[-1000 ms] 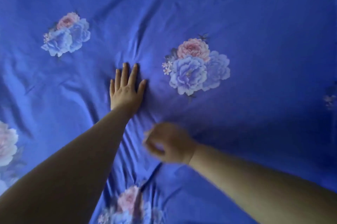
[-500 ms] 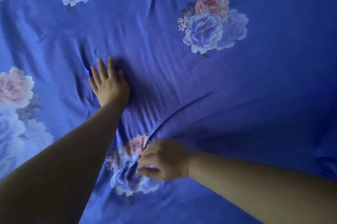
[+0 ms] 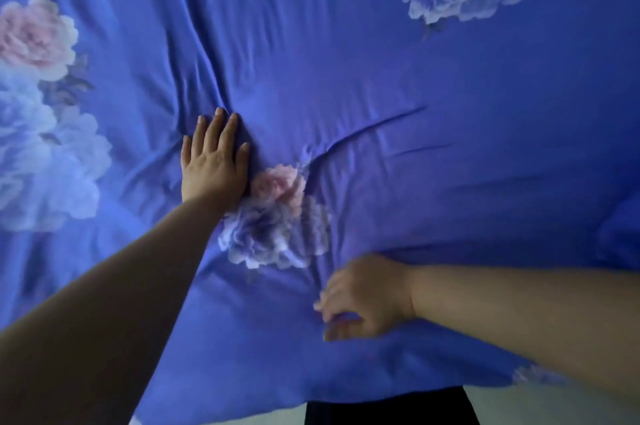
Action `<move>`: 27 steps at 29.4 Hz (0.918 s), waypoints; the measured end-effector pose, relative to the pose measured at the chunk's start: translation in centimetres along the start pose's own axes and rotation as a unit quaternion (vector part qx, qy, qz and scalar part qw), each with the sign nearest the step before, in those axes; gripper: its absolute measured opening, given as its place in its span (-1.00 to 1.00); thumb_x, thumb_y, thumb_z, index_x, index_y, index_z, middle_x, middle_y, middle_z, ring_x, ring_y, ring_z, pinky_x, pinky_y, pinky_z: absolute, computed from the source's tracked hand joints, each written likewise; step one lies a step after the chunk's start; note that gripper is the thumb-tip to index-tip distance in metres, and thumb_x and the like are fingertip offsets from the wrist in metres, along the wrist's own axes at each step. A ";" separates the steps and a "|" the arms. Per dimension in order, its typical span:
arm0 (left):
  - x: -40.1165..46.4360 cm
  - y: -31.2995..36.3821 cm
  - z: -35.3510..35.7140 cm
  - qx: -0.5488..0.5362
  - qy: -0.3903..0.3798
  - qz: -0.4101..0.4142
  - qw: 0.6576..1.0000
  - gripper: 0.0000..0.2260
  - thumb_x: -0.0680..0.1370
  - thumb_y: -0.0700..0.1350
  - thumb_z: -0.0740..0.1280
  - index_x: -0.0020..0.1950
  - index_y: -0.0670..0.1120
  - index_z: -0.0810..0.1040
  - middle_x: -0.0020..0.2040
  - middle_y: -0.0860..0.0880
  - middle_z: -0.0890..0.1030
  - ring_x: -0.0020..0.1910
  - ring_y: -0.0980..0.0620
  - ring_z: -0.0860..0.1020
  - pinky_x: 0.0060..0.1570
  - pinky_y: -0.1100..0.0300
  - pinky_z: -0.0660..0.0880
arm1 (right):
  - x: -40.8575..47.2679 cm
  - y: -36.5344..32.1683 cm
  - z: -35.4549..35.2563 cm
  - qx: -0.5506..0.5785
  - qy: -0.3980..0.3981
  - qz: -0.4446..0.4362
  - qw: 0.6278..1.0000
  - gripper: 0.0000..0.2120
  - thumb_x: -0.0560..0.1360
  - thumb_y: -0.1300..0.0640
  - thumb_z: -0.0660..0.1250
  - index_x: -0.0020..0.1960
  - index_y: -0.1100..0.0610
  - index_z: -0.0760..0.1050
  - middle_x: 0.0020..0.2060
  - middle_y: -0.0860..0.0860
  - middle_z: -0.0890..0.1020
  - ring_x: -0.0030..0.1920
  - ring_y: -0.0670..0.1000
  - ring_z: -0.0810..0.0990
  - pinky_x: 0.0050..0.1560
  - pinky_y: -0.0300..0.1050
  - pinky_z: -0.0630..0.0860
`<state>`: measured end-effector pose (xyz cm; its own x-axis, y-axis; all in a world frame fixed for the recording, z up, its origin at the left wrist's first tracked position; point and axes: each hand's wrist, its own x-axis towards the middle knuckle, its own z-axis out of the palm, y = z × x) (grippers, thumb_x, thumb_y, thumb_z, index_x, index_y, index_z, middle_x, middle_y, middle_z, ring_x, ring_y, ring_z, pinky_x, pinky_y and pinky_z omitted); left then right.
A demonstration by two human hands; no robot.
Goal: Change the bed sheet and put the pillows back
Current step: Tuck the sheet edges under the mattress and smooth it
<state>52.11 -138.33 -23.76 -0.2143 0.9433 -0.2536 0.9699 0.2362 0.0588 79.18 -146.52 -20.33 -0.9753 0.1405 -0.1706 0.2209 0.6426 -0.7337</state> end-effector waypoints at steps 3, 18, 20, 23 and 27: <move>-0.4 1.2 -1.8 -0.024 0.036 0.076 0.996 -0.55 0.59 0.11 0.06 0.43 0.01 0.37 0.46 -0.05 0.35 0.45 -0.13 0.27 0.43 -0.06 0.14 | -0.1 -0.1 -2.2 0.004 0.152 -0.048 0.987 -0.63 0.57 -0.06 0.21 -0.25 0.10 0.63 -0.34 0.05 0.66 -0.35 0.13 0.63 -0.41 -0.08 0.55; -20.5 4.5 2.0 -0.033 -0.120 0.525 0.842 -0.37 0.45 0.38 0.12 0.23 -0.08 0.55 0.19 -0.08 0.57 0.10 -0.14 0.55 0.11 0.02 0.50 | -12.3 -5.6 6.4 -0.136 0.036 0.161 0.977 -0.36 0.38 -0.44 0.16 0.18 0.02 0.54 0.10 -0.03 0.59 0.05 0.06 0.59 0.10 -0.09 0.34; -21.7 6.5 1.2 0.003 -0.149 0.477 0.866 -0.26 0.36 0.47 0.11 0.17 -0.10 0.53 0.08 -0.09 0.56 0.00 -0.14 0.54 -0.02 0.04 0.51 | -13.1 -5.5 5.1 -0.200 0.048 0.188 0.960 -0.27 0.32 -0.47 0.15 0.23 0.04 0.52 0.11 0.01 0.57 0.05 0.08 0.57 0.09 -0.07 0.40; -22.7 9.5 1.1 0.081 -0.189 0.428 0.880 -0.36 0.39 0.41 0.20 0.15 -0.10 0.45 0.09 -0.10 0.50 0.06 -0.13 0.49 -0.04 0.02 0.44 | -13.3 -4.5 3.2 -0.244 -0.008 0.249 0.937 -0.25 0.24 -0.43 0.32 0.19 0.10 0.52 0.07 0.05 0.56 0.03 0.12 0.55 0.01 0.00 0.50; -24.1 11.4 1.7 0.046 -0.201 0.375 0.904 -0.64 0.52 0.18 0.26 0.10 -0.08 0.46 0.10 -0.08 0.53 0.12 -0.12 0.50 -0.03 0.04 0.43 | -13.6 -5.1 3.5 -0.251 0.003 0.245 0.937 -0.65 0.28 -0.10 0.54 -0.20 0.12 0.52 -0.28 0.06 0.57 -0.22 0.12 0.59 -0.36 -0.08 0.49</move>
<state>68.56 -158.77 -18.65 0.5481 0.6657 -0.5064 0.8350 -0.4713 0.2841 91.30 -154.29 -16.59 -0.7584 0.5138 -0.4011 0.6119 0.7732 -0.1666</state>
